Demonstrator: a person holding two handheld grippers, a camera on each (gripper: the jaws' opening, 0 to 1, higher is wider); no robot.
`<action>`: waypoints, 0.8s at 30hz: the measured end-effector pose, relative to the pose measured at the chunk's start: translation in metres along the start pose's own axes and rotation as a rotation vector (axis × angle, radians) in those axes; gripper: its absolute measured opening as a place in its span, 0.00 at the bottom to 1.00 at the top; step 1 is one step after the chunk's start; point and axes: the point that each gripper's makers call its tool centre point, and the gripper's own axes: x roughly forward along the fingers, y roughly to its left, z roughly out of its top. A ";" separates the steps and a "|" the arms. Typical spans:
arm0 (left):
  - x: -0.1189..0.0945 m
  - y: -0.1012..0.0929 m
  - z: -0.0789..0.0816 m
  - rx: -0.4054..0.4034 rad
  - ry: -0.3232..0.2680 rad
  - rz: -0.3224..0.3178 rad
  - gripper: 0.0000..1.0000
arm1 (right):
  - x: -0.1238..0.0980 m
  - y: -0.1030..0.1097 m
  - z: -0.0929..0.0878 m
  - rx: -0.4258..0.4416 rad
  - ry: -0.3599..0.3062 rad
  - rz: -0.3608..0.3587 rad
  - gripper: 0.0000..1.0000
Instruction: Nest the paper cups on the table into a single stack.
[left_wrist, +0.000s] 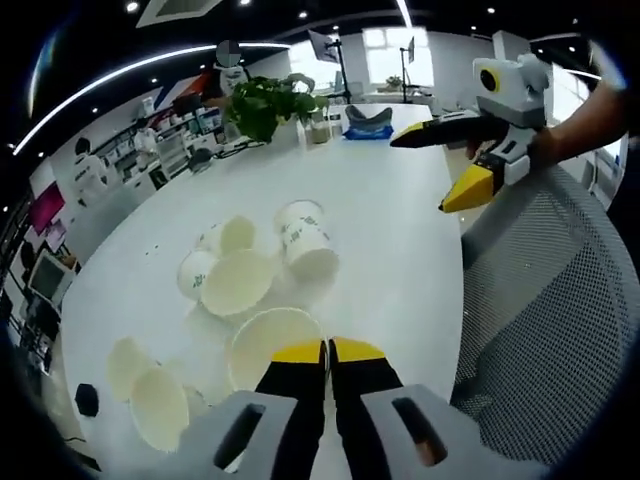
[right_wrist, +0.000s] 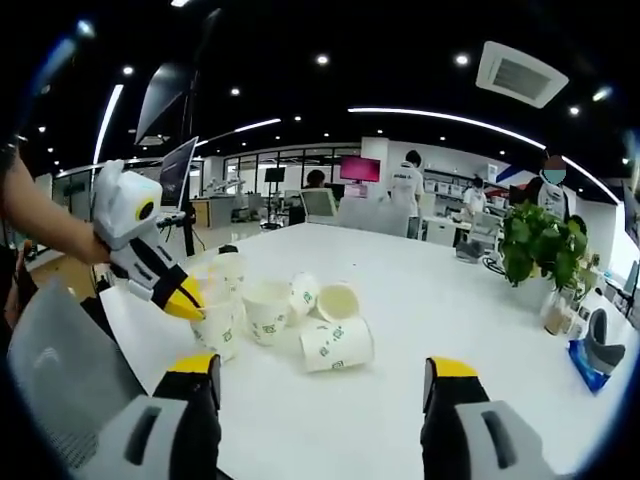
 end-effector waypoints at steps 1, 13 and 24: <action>0.000 -0.005 0.002 0.003 -0.003 -0.004 0.00 | 0.000 0.000 0.000 0.000 0.000 0.001 0.84; 0.009 -0.018 0.014 0.038 -0.013 -0.028 0.00 | 0.000 0.001 0.000 -0.002 0.003 -0.001 0.84; 0.006 -0.013 0.018 0.047 -0.034 -0.024 0.07 | 0.000 0.000 -0.001 -0.004 0.004 -0.002 0.84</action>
